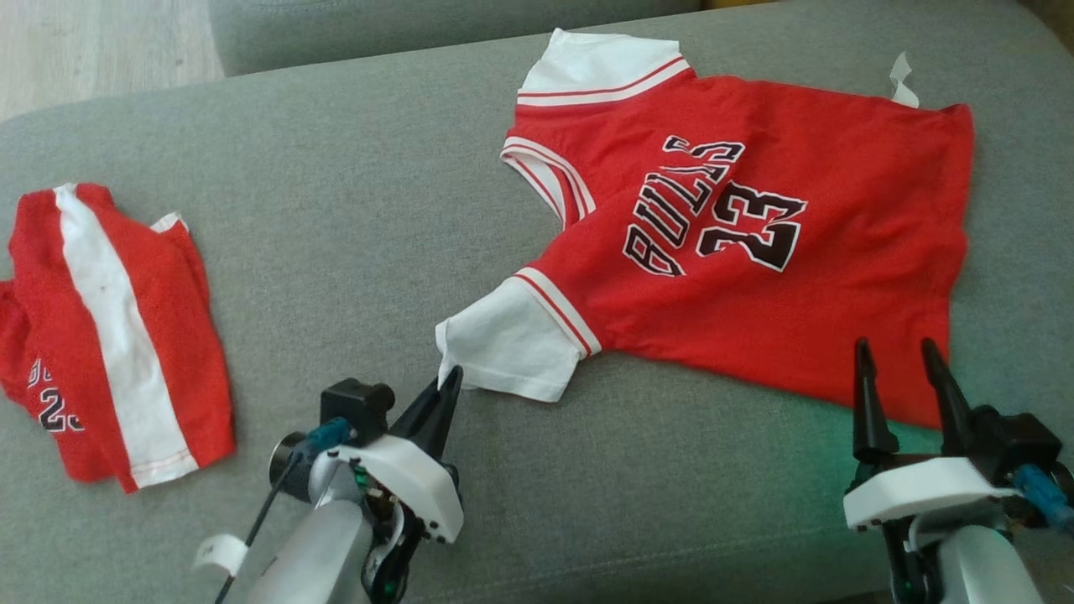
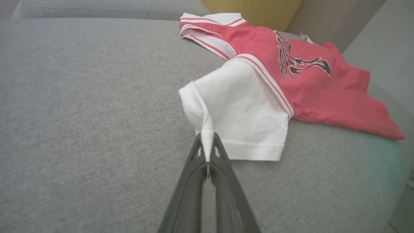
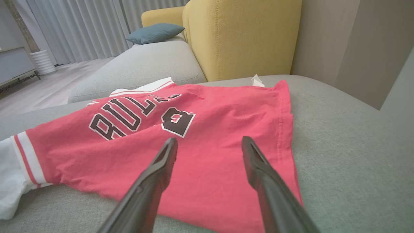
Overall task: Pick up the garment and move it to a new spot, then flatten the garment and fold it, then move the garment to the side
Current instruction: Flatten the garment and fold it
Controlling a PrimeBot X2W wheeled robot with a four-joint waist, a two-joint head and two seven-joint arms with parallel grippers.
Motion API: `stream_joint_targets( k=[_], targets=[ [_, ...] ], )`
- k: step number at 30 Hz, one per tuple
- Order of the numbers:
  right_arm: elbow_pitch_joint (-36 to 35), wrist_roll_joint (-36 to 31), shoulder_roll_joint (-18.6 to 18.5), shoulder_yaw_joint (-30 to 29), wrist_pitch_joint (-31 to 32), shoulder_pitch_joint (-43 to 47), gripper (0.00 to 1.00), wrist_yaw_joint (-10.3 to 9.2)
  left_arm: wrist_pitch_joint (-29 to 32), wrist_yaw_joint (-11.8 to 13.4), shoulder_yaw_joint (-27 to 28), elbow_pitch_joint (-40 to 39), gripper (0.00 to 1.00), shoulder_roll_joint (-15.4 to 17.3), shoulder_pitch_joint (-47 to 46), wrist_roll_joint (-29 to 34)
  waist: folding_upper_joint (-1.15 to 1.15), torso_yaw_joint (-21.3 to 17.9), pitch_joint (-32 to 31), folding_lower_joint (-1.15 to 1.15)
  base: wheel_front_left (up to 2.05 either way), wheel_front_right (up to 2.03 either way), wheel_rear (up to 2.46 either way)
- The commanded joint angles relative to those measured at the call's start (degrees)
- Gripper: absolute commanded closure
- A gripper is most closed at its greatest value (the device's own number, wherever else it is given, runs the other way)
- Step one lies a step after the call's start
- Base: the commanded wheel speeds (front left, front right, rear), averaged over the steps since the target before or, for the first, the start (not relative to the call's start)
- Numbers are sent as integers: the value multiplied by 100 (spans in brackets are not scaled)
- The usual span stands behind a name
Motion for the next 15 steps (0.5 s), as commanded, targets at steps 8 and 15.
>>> stream_joint_targets(
  k=[8,15],
  targets=[
    [62,-83,-35,-157,90,-148,0,-3,-118,-36,429,-934,100,64,-104,-572,0,11,-133,0,0,0,0],
    [529,159,-35,-500,524,-101,0,-3,-126,-38,731,-1802,100,77,146,-598,0,0,-212,0,0,0,0]
  ],
)
